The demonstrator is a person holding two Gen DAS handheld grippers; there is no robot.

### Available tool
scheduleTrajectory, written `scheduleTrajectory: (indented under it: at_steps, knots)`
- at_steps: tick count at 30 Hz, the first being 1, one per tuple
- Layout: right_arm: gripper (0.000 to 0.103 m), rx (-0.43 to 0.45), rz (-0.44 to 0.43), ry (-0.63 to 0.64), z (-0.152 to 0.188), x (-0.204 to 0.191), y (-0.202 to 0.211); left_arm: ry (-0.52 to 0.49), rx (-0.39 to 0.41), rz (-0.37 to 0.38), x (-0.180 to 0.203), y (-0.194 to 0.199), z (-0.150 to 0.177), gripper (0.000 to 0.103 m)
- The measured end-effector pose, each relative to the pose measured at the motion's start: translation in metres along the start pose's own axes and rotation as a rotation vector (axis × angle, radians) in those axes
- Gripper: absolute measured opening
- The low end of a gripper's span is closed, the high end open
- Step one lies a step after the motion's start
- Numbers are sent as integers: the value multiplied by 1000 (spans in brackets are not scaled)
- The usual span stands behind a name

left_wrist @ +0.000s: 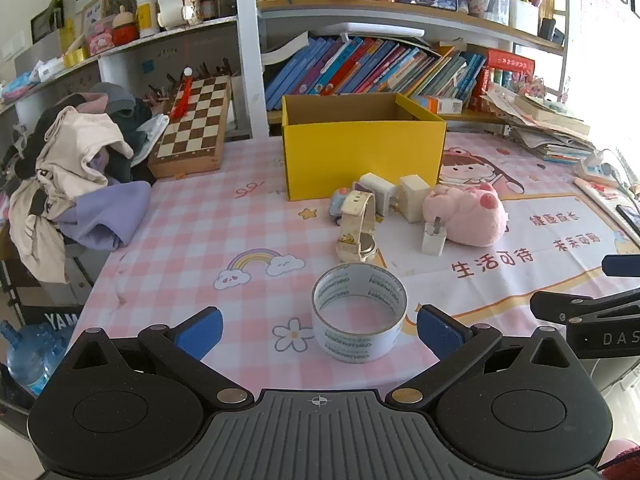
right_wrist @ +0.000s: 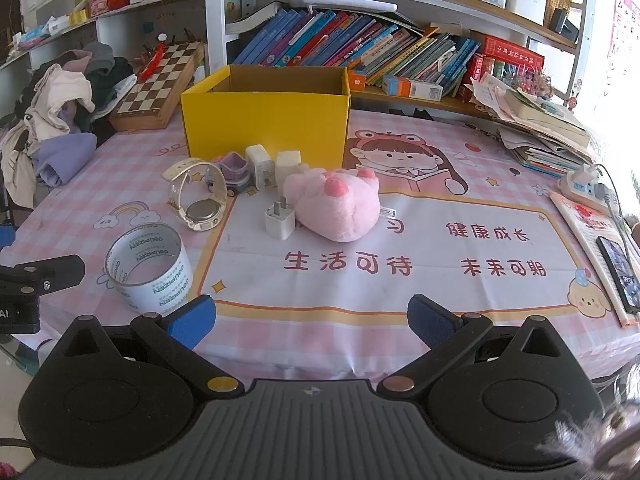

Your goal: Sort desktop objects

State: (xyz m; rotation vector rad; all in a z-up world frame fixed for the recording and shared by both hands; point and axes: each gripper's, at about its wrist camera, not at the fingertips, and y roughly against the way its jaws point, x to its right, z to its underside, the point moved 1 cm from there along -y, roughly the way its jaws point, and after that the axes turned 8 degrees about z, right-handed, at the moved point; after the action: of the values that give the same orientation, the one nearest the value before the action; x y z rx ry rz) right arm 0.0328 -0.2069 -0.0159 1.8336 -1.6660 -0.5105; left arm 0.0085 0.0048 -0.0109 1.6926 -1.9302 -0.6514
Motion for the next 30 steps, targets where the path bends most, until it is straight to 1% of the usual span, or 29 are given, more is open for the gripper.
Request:
scheduleTrajectory:
  at_steps: [30]
  knots:
    - [103, -9, 1, 9, -2, -2, -3, 2, 2, 16, -4, -1, -2, 103]
